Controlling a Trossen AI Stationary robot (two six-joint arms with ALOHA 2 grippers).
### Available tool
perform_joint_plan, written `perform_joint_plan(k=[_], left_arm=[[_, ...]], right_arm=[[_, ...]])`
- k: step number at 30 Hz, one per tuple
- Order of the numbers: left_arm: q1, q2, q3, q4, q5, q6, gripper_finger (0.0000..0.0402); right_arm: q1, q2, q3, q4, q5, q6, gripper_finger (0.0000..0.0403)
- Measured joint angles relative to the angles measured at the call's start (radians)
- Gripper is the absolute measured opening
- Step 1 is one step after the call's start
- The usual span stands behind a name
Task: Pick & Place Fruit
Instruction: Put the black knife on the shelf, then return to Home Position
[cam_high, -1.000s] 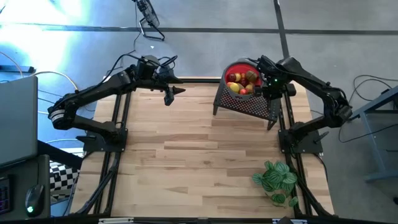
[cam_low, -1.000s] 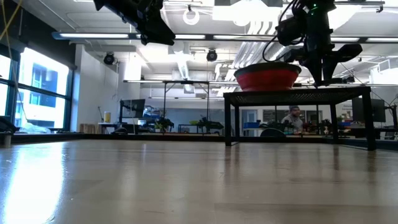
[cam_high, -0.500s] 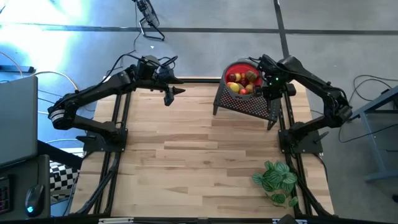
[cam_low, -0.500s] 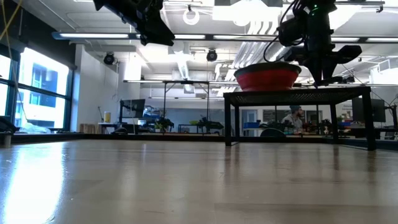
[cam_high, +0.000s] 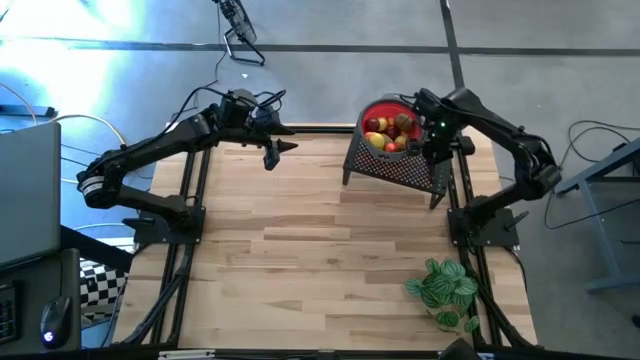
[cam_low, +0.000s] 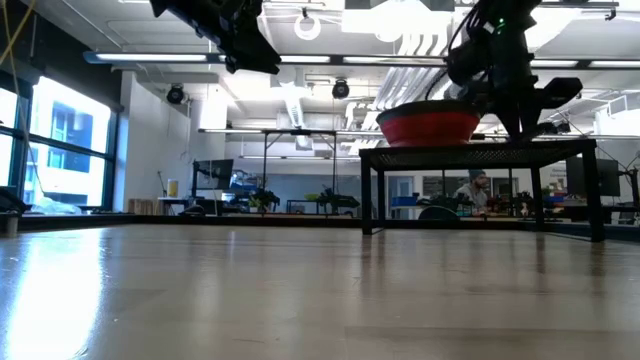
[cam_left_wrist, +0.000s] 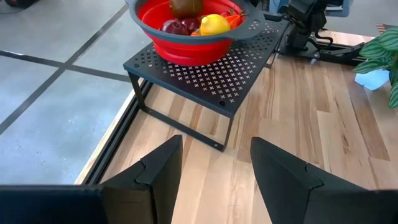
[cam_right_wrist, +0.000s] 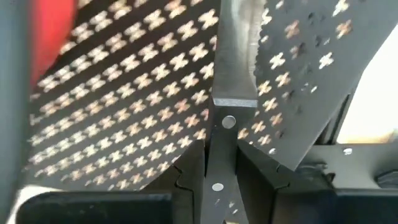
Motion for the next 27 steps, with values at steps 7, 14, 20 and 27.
perform_joint_plan(k=[7, 14, 20, 27], left_arm=[[0.0, 0.0, 0.0, 0.0, 0.0, 0.0, 0.0184], [0.0, 0.0, 0.0, 0.0, 0.0, 0.002, 0.0184], [0.0, 0.0, 0.0, 0.001, 0.0, 0.003, 0.0184], [0.0, 0.0, 0.0, 0.001, 0.0, 0.004, 0.0184]], right_arm=[[-0.003, 0.068, 0.001, 0.023, 0.01, -0.046, 0.0068], [-0.002, 0.069, 0.0, 0.026, 0.054, -0.06, 0.0071], [-0.003, 0.042, 0.0, 0.04, 0.088, -0.059, 0.0117], [-0.003, 0.013, 0.0, 0.086, 0.06, -0.101, 0.0178]])
